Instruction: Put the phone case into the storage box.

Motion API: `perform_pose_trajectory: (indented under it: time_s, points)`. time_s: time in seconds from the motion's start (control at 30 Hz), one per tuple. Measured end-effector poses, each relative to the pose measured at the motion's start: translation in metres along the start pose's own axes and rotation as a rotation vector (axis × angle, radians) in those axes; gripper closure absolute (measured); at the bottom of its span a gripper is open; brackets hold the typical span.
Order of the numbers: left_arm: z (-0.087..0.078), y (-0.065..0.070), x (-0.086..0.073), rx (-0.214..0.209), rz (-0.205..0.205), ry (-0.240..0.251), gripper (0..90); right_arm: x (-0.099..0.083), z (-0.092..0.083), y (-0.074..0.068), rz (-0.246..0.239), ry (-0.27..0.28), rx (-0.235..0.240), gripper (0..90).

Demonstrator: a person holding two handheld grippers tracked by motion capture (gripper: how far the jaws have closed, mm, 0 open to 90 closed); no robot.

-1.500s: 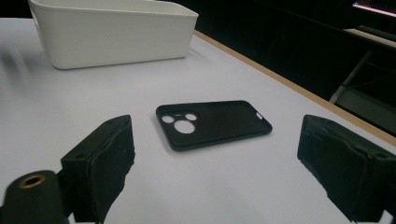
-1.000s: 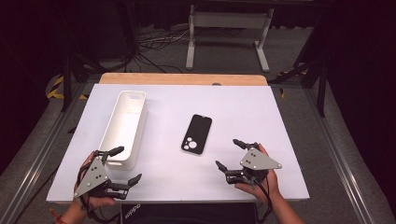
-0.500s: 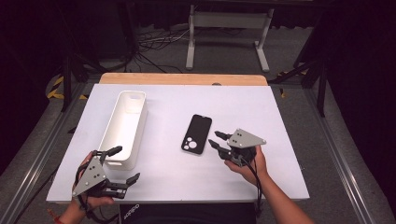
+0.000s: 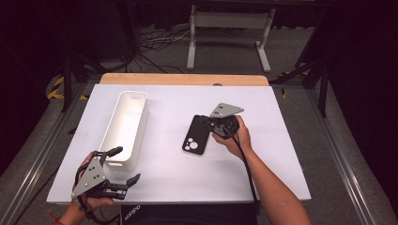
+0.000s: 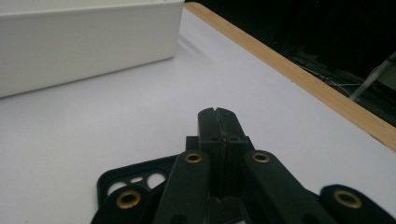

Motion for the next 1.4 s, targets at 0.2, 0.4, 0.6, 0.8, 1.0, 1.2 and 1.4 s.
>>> perform_pose_trajectory:
  time_s: [0.2,0.4,0.6,0.8,1.0,1.2,1.4]
  points:
    - [0.002,0.005,-0.001,-0.013,0.017,-0.008,4.4,-0.007,0.044,0.017,0.020,-0.110,0.014,90.0]
    - [0.003,0.006,-0.002,-0.020,0.013,-0.013,4.5,-0.015,0.067,0.028,0.042,-0.161,0.013,90.0]
    - [0.001,0.008,-0.002,-0.029,0.016,-0.008,4.7,-0.012,0.086,0.038,0.071,-0.195,0.005,90.0]
    - [0.000,0.005,-0.003,-0.029,0.015,-0.007,4.8,-0.017,0.100,0.046,0.080,-0.244,0.003,90.0]
    - [0.001,0.006,-0.004,-0.033,0.022,-0.011,4.9,-0.023,0.113,0.047,0.064,-0.303,-0.001,90.0]
    - [0.001,0.007,-0.006,-0.041,0.017,-0.020,5.0,-0.028,0.114,0.052,0.076,-0.326,-0.023,90.0]
    - [0.002,0.005,-0.008,-0.039,0.019,-0.029,5.1,-0.034,0.101,0.063,0.120,-0.349,-0.040,90.0]
Point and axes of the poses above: each handheld gripper's, and its own axes: z roughly forward along the jaws, x roughly out of its top, y roughly to its right, the point moved 5 cm from there along z, roughly forward along the jaws, and after that the axes turned 12 degrees about x, right-handed, at the moved point
